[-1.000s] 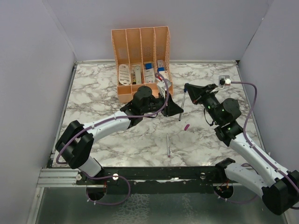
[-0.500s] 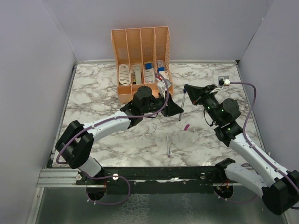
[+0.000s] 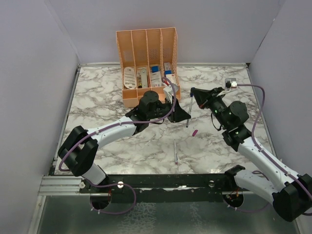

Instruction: Insert the pens into the pen caps

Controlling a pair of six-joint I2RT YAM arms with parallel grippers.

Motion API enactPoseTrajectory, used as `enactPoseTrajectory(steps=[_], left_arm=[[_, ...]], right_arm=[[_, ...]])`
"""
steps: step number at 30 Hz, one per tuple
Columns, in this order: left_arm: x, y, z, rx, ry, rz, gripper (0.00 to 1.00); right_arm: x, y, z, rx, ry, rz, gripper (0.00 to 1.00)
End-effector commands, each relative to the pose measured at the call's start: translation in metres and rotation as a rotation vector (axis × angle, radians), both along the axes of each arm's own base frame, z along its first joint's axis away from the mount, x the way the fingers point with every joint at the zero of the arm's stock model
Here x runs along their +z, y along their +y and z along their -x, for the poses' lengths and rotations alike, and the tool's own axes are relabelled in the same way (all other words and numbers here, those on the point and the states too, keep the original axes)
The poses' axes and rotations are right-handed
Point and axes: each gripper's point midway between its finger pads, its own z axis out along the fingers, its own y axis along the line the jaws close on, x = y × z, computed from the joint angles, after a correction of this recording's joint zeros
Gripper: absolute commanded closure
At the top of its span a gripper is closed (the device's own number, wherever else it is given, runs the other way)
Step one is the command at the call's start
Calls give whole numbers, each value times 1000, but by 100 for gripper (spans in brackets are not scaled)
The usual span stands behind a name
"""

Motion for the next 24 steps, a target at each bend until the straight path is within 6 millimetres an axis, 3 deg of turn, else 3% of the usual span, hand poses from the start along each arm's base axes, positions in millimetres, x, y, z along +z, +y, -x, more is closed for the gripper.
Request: enactPoseTrajectory(steps=[1,24], left_arm=[[21,0,-1,16,-50,48,100],[24,0,-4,30,-52,54,100]], right_arm=[[17,1,2,3,-45,-10,99],[2,1,11,27,-5,-10,99]])
